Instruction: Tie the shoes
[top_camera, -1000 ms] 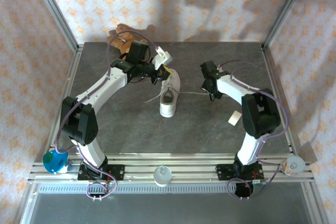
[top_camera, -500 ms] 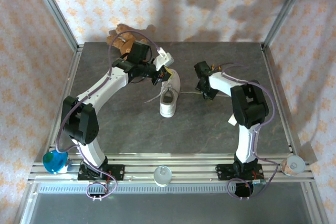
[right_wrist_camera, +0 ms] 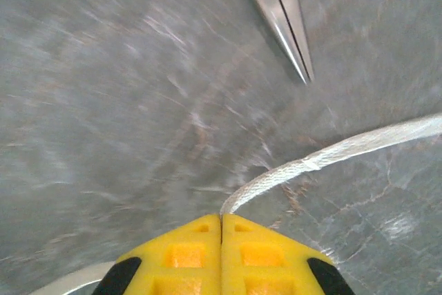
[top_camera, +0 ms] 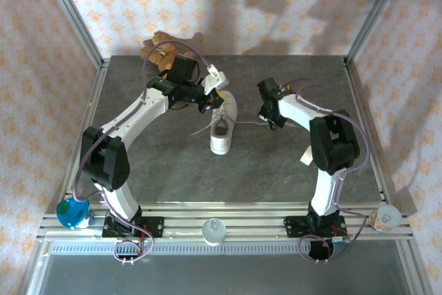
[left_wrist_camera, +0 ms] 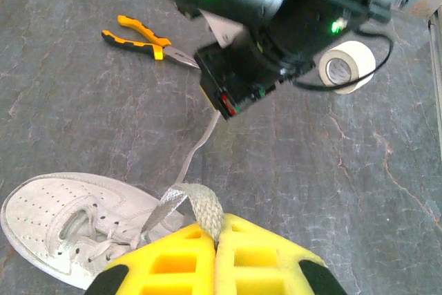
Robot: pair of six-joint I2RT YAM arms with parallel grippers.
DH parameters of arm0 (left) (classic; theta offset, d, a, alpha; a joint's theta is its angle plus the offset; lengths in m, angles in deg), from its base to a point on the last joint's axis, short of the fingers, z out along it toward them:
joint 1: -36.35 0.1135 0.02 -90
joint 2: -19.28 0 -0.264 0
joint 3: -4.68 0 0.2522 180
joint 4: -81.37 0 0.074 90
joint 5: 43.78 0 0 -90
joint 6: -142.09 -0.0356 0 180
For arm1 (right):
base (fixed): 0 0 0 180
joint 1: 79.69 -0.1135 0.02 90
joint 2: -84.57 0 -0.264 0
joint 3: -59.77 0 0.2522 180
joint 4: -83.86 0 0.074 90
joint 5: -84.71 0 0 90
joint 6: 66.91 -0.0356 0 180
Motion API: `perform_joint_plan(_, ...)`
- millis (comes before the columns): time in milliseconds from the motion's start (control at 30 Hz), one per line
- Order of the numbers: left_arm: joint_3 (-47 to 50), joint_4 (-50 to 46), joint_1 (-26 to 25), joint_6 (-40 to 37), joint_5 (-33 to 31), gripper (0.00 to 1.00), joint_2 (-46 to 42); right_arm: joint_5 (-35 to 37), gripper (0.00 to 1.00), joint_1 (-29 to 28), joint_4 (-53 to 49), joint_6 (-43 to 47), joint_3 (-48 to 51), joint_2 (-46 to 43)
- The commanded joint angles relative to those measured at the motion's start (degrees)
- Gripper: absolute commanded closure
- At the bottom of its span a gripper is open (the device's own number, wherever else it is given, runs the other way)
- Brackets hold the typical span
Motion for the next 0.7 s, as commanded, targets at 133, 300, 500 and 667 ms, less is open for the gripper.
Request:
perform_joint_plan(133, 4.9, 3.7, -0.4, -1.3, 1.4, 1.00, -4.0, -0.5, 1.00, -0.4, -6.0, 8.8, -26.0, 2.7)
perform_joint_plan(300, 7.3, 5.4, -0.4, -1.1, 2.5, 1.00, -5.2, -5.7, 1.00, -2.4, -9.2, 11.1, -45.9, 11.8)
perform_joint_plan(500, 8.2, 5.1, -0.7, -1.3, 2.6, 1.00, -5.8, -15.8, 1.00, -7.7, -13.5, 12.9, -69.3, 24.4)
perform_joint_plan(667, 9.0, 4.9, -0.7, -1.7, 2.1, 1.00, -6.6, -18.2, 1.00, -10.3, -13.6, 13.3, -67.4, 26.0)
